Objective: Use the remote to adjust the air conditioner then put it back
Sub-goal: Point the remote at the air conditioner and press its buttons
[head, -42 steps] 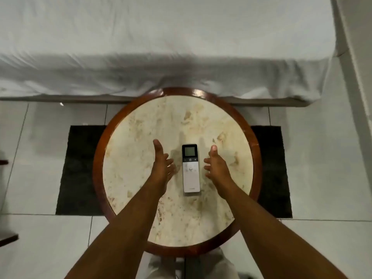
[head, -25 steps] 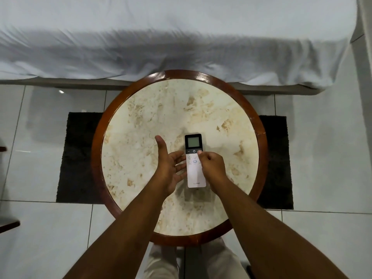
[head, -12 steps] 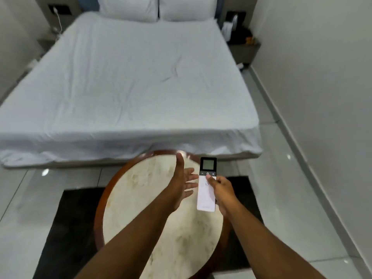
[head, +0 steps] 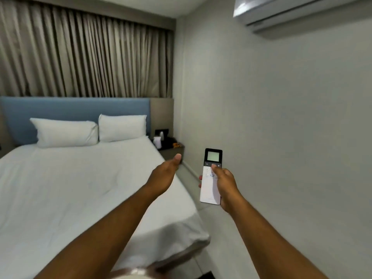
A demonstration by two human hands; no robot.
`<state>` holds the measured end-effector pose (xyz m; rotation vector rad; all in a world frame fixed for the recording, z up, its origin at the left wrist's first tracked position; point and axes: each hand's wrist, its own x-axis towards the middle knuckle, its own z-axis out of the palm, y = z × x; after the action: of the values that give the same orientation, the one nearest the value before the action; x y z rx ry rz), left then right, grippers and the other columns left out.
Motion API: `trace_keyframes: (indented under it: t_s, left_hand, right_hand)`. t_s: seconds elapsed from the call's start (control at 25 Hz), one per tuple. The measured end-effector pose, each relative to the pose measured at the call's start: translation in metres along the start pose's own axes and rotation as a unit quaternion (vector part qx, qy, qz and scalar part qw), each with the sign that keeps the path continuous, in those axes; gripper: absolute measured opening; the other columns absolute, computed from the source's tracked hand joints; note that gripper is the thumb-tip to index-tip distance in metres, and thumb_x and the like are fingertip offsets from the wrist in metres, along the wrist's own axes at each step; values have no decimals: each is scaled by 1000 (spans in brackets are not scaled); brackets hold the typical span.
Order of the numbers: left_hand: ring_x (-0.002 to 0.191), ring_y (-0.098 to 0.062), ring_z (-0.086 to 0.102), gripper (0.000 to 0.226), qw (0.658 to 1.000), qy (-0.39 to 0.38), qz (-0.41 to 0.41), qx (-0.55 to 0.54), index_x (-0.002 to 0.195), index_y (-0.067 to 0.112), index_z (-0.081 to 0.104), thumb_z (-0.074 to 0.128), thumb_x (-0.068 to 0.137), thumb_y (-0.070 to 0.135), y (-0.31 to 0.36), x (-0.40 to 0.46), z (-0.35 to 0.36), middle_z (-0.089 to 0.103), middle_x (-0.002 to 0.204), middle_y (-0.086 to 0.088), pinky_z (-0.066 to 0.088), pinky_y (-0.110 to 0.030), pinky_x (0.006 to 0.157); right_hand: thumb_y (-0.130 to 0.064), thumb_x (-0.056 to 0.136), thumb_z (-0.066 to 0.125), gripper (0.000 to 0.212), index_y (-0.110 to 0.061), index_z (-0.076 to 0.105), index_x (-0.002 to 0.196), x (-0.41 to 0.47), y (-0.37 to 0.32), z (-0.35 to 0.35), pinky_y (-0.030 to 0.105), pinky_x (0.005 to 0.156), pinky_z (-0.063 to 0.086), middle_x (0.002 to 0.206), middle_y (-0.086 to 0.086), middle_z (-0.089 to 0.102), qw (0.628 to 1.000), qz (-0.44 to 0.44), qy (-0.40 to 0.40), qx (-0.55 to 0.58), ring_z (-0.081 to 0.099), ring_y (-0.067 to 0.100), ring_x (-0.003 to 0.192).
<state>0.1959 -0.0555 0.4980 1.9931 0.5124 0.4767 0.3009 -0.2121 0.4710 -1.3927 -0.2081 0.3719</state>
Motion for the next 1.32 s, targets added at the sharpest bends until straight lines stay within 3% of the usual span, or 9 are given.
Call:
trace_keyframes:
  t_s: [0.08,0.16,0.36,0.56,0.8,1.16,1.32]
  left_hand:
    - [124,-27,48,101,995,22,93,40,129,18,52,19,66,90,40,17,1,53,139,-11,34,-34,99]
    - [125,-32,48,109,980,38,169,97,132,15,47,18,63,94,82,32,0,52,138,-16,38,-48,106]
    - [142,-32,25,111,924,121,305,194,146,22,27,14,63,95,166,59,-2,31,155,-9,24,-53,114]
    - [147,-32,5,108,839,226,403,287,149,23,14,12,67,93,234,66,-4,15,160,-10,10,-51,117]
    - [147,-30,-8,109,805,256,452,286,150,23,2,4,65,92,287,51,4,0,162,-9,-1,-46,117]
    - [147,-31,-6,109,780,284,481,281,150,21,6,2,65,90,325,31,11,6,161,-11,-1,-48,117]
    - [147,-31,-7,110,779,286,484,280,150,22,5,-1,64,91,329,27,10,5,161,-10,-2,-47,117]
  right_hand:
    - [-36,96,52,32,-6,52,110,-4,-50,-12,39,56,61,78,20,76,999,-39,0,28,72,36,63]
    - [-35,96,51,29,-8,51,108,-12,-99,-25,33,47,58,69,18,75,995,-94,9,39,71,34,56]
    - [-38,96,50,25,-15,54,101,-42,-201,-50,36,51,59,68,16,75,979,-201,36,14,73,33,60]
    - [-34,96,48,26,-9,55,95,-76,-271,-74,36,50,58,65,17,72,956,-284,75,-14,68,33,53]
    - [-37,96,50,29,-9,57,93,-109,-312,-89,32,46,56,70,20,72,934,-333,124,-39,68,31,52]
    - [-37,97,49,27,-11,54,96,-134,-330,-102,30,46,55,85,24,71,913,-364,170,-75,69,30,56]
    - [-36,97,49,27,-10,54,96,-140,-332,-102,31,46,55,81,23,70,909,-371,175,-75,68,29,54]
